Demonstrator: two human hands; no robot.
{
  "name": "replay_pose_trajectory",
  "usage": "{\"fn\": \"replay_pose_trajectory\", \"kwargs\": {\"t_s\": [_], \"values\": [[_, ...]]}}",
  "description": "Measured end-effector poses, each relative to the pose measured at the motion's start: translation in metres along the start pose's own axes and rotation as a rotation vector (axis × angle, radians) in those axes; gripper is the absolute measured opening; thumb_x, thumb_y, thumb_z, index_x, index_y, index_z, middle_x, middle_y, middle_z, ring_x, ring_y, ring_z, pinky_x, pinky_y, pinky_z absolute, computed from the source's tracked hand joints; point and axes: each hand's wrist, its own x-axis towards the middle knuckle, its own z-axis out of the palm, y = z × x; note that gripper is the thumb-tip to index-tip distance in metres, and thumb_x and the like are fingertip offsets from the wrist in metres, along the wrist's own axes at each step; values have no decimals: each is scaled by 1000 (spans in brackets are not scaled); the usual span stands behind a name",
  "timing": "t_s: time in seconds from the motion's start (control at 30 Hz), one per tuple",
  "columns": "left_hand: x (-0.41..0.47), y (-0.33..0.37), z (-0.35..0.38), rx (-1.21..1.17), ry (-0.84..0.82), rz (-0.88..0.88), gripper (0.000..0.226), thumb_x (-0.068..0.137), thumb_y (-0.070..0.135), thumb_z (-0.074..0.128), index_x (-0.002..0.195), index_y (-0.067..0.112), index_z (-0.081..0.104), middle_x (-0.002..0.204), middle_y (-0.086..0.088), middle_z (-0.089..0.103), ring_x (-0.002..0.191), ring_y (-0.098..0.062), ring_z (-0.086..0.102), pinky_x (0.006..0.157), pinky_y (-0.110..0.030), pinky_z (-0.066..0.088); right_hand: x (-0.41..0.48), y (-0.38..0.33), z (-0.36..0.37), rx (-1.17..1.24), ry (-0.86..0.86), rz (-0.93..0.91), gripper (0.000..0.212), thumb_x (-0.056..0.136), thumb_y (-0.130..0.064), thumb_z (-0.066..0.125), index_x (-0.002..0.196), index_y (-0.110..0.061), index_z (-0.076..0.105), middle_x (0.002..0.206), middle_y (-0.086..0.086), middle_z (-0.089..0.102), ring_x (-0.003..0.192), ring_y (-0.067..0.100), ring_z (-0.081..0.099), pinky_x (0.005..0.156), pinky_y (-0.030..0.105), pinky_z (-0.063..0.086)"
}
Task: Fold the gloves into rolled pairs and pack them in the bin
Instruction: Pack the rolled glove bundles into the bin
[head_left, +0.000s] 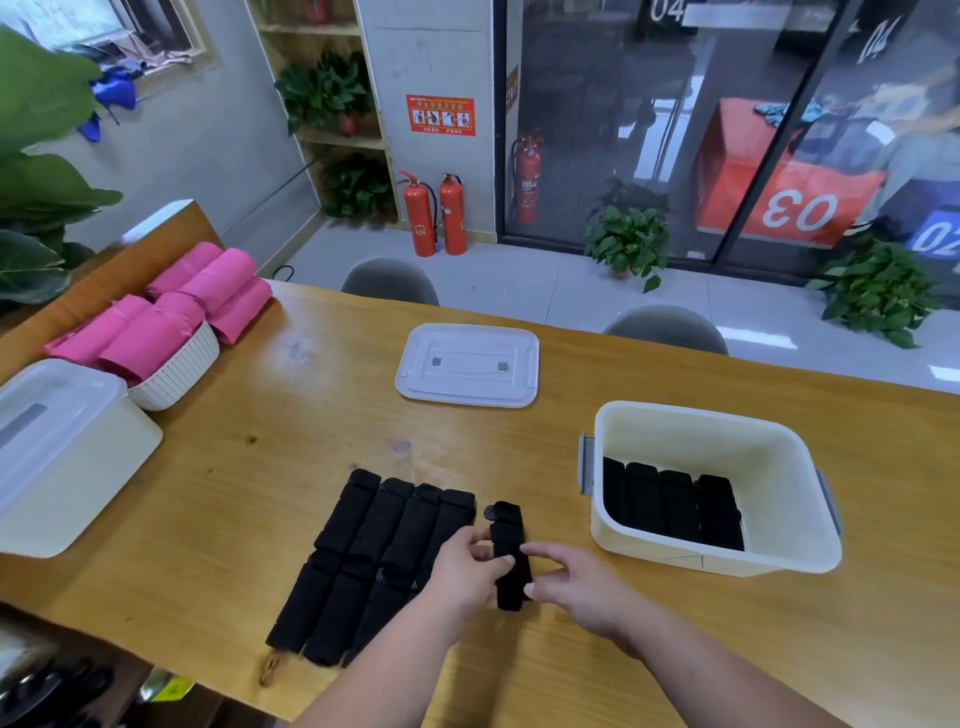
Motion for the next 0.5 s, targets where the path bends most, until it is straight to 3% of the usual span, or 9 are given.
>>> {"fn": "replay_pose_trajectory", "kwargs": {"t_s": [0.07,0.13,0.27,0.4,0.5], "values": [[-2,3,-5,-26,12,15,41,92,10,79,128,21,63,106,-6,79,87,-21,79,72,-38,64,-4,-5,-1,33,23,-27,51,95,-26,72,141,-42,57,107,-12,80,104,13,73,95,32,55],[-5,9,-11,-63,21,32,42,91,10,80,128,22,64,108,-5,79,90,-23,80,83,-49,65,-8,-11,-2,60,51,-73,49,95,-27,73,137,-46,58,114,-13,79,109,6,71,103,35,53],[-14,26,-25,-184,-29,64,43,92,7,80,130,18,64,116,-11,77,99,-25,79,86,-49,65,-11,-25,-5,67,119,-161,65,94,-34,75,150,-47,46,146,-19,53,124,-1,60,99,29,52],[-27,48,-33,-258,-149,96,42,95,4,77,132,14,63,119,-14,77,105,-31,77,94,-50,62,-14,-41,-8,132,141,-206,72,97,-38,74,158,-43,36,149,-18,52,119,1,66,97,30,53],[-35,60,-34,-272,-228,136,43,96,4,75,136,13,62,120,-15,76,110,-35,76,99,-52,60,-16,-51,-10,302,153,-230,73,96,-36,76,158,-36,38,145,-13,58,113,8,72,103,41,57]]}}
